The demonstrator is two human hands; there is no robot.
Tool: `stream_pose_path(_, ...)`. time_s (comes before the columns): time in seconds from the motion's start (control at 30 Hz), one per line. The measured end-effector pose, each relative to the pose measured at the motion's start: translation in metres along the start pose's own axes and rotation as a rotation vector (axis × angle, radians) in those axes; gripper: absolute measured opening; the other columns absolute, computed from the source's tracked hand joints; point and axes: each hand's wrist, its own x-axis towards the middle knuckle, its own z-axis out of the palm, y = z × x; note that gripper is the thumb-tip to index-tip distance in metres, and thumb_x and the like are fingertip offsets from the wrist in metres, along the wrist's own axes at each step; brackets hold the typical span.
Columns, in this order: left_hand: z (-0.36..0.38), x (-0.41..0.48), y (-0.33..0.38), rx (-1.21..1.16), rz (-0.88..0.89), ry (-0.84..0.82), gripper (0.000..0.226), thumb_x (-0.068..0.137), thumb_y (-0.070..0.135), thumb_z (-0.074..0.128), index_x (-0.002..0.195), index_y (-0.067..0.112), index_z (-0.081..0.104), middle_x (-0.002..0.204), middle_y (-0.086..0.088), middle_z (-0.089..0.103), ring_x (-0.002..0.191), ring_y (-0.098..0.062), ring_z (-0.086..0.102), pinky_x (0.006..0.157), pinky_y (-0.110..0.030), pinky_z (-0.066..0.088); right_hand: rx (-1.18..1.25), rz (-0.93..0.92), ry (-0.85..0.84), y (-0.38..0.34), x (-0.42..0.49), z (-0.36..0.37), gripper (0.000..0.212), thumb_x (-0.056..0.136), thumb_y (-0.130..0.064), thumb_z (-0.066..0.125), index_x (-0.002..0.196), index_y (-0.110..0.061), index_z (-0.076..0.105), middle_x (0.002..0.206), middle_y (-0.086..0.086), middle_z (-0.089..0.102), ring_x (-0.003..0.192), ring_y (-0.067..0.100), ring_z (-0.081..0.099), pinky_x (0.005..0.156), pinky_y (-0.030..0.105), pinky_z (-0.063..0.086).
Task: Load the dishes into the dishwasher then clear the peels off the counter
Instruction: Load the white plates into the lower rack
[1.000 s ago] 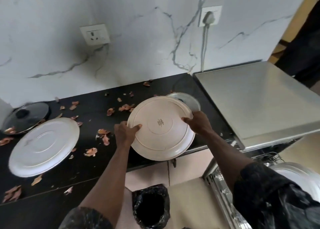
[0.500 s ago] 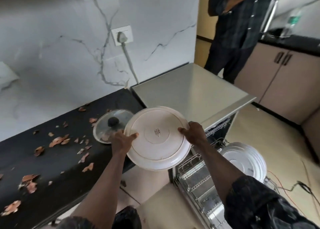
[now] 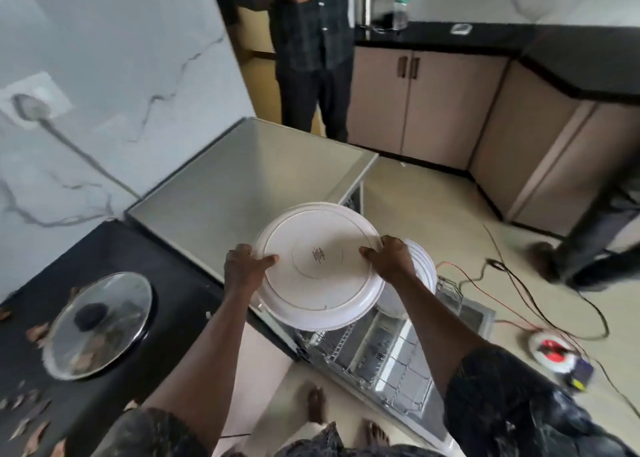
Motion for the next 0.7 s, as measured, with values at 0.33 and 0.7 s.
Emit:
stream_pose_path(0.33,0.131,0.016,0.087,0.157,0.285,-0.296,0.071,0.064,0.046,0.089,0.116,0.004,0.063,0.112,-0.018,0.066,0.102,-0.036,0.064,0.087,-0.042,0.052,0.052,0.344,0.196,0.116,0.010,-0.041,0.052,0.089,-0.041,0.071,0.120,0.000,0.063,0.117,0.023,0.066,0.108,0.038,0.061,0.081,0.037,0.045)
stream_pose_path(0.7,0.272,0.065,0.101,0.327,0.450,-0.537,0.068,0.075,0.042,0.085,0.128,0.010,0.054,0.124,-0.012,0.059,0.098,-0.023,0.058,0.074,-0.034,0.051,0.065,0.643,0.386,0.203,0.036,-0.020,0.043,0.078,-0.044,0.080,0.096,-0.007,0.066,0.101,0.019,0.070,0.097,0.039,0.063,0.069,0.033,0.034)
